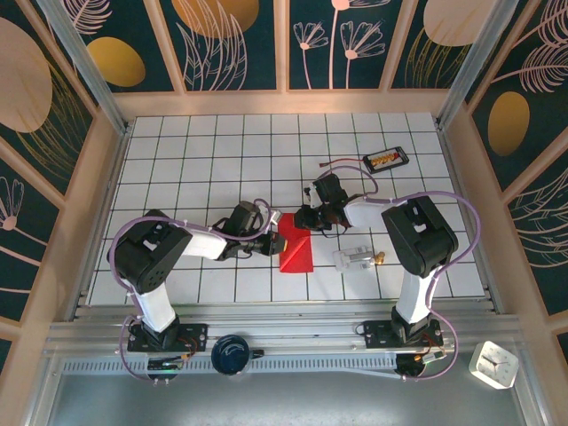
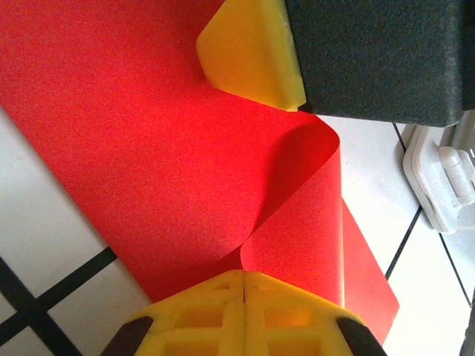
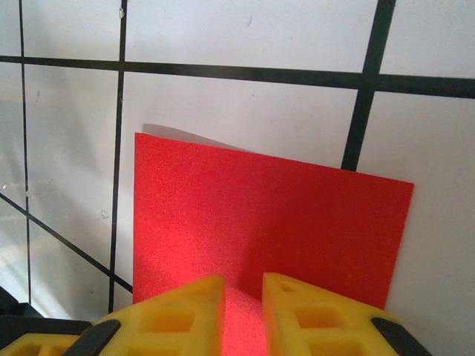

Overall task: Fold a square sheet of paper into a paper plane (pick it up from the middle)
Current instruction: Fold the triangle a second time at the center of the table.

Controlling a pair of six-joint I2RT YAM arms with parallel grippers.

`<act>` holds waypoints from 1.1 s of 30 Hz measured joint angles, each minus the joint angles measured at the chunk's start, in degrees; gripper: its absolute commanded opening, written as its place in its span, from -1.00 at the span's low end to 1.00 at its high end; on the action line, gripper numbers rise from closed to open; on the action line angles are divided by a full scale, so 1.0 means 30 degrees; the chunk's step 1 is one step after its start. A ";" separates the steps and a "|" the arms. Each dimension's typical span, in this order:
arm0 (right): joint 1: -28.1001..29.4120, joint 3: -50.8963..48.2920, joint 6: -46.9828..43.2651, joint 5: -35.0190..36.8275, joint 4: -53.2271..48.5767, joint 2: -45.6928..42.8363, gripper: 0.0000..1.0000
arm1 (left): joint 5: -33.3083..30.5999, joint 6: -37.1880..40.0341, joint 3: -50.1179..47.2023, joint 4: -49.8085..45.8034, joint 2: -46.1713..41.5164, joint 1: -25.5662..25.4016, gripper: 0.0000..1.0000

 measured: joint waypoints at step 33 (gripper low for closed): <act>0.0000 -0.0044 0.0000 0.0058 0.0007 0.0000 -0.63 | 0.0277 0.0087 0.1894 -0.3497 0.0466 0.0080 -1.00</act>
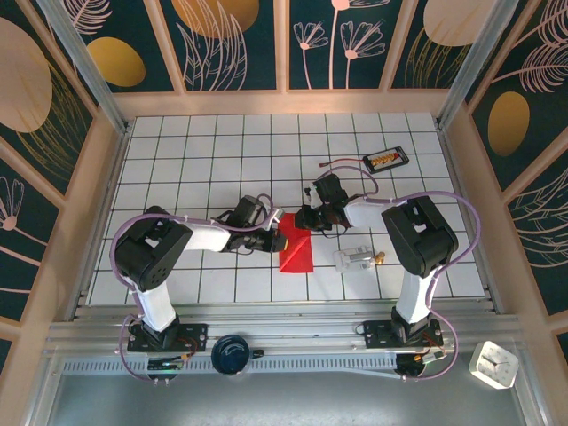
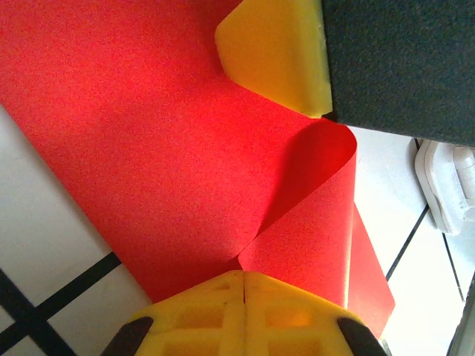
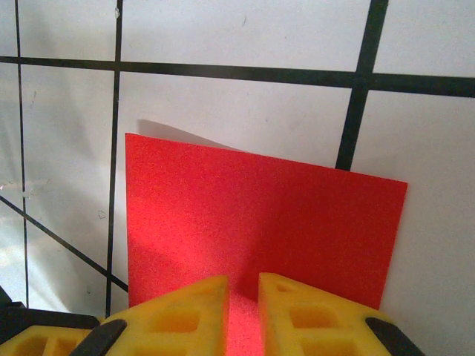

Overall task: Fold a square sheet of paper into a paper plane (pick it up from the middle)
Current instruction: Fold the triangle a second time at the center of the table.

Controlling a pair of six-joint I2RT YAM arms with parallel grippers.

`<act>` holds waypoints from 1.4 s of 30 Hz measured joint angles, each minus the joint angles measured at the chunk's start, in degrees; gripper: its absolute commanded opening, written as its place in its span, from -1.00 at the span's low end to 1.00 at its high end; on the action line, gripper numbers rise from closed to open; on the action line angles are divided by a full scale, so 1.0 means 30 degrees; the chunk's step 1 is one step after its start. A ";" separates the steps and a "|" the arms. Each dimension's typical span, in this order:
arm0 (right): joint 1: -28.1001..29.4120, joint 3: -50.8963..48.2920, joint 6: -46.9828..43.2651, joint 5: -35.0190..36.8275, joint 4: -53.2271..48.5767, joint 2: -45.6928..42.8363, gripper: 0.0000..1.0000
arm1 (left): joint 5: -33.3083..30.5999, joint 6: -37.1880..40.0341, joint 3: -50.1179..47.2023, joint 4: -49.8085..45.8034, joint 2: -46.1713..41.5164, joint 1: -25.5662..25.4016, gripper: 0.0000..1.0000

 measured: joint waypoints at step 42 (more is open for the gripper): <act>0.0000 -0.0124 0.0000 0.0000 0.0182 0.0000 -0.64 | 0.0619 -0.0102 0.0066 0.0168 0.0073 0.0109 -1.00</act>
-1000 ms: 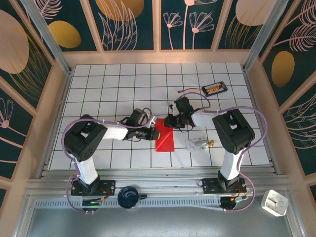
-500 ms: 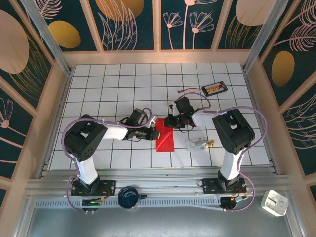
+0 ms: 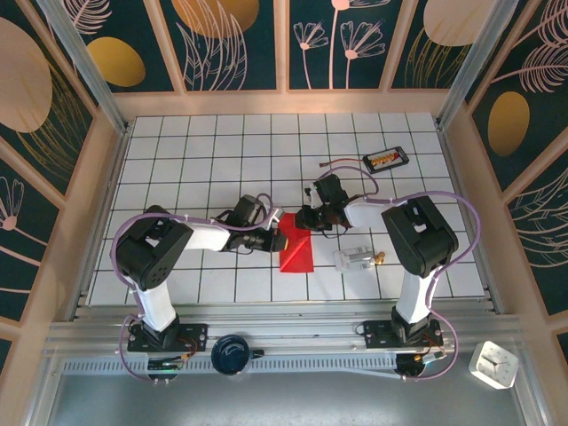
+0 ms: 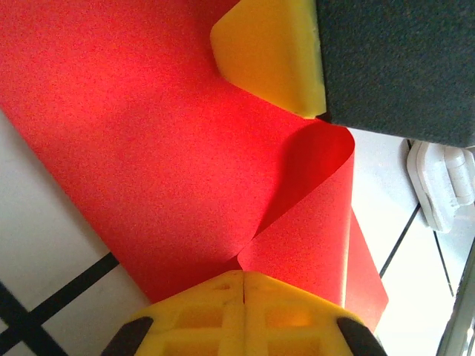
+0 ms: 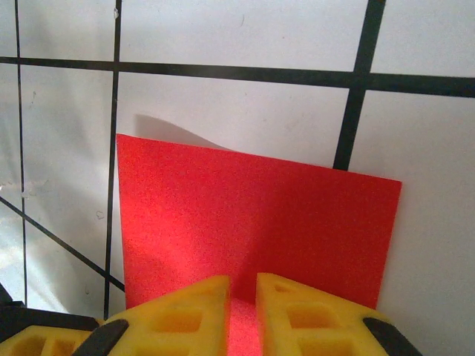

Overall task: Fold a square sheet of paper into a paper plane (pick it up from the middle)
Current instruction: Fold the triangle a second time at the center of the table.

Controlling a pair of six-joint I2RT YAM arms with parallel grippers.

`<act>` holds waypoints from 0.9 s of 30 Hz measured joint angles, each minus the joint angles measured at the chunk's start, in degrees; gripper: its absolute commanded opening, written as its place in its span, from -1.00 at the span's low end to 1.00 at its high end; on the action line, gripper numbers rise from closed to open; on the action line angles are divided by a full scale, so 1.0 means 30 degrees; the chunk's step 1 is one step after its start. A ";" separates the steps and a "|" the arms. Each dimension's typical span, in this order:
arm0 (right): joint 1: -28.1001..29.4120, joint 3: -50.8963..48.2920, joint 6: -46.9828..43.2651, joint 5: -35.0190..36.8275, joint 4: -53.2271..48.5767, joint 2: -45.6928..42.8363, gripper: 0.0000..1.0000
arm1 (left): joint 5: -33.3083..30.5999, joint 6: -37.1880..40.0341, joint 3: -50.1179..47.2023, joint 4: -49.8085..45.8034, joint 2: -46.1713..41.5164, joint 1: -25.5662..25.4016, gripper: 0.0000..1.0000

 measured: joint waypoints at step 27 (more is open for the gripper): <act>0.0000 -0.0007 0.0000 0.0000 0.0000 0.0000 -0.66 | 0.0233 -0.0335 -0.0321 0.0772 0.0000 -0.0007 -1.00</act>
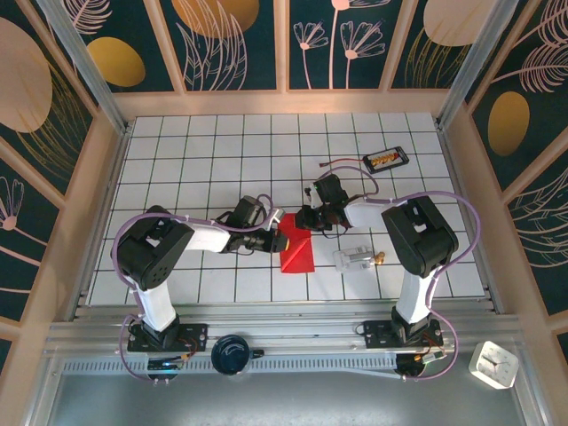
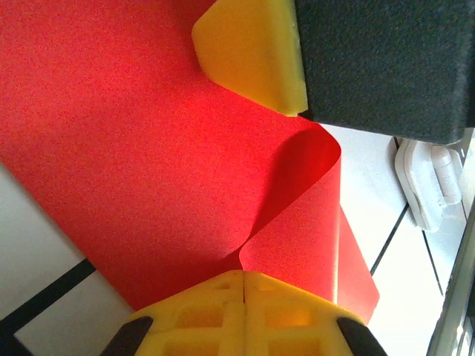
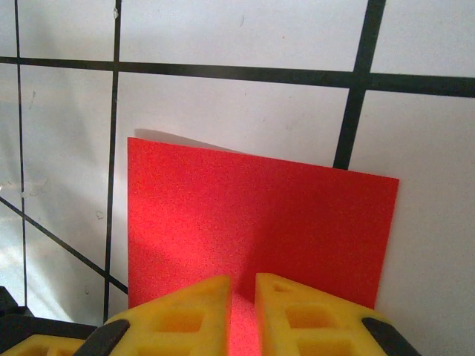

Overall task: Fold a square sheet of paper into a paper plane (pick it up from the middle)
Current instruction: Fold the triangle a second time at the center of the table.

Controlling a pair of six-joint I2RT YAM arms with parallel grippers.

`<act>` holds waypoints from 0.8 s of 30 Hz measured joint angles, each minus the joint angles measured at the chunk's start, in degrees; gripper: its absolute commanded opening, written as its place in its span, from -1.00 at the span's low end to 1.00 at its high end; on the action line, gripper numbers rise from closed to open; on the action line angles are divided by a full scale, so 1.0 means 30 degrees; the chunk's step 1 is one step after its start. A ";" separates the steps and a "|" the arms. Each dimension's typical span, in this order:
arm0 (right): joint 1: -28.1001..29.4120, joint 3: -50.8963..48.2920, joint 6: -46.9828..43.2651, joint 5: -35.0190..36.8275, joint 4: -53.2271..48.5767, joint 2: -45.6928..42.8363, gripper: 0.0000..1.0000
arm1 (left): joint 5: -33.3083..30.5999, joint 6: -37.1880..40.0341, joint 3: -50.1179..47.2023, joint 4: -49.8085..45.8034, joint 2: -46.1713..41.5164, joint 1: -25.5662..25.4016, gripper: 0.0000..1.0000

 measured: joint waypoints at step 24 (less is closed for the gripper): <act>0.0000 -0.0109 0.0000 0.0000 0.0204 -0.0015 -0.66 | -0.0678 0.0211 0.0182 -0.0612 -0.0109 -0.0124 -1.00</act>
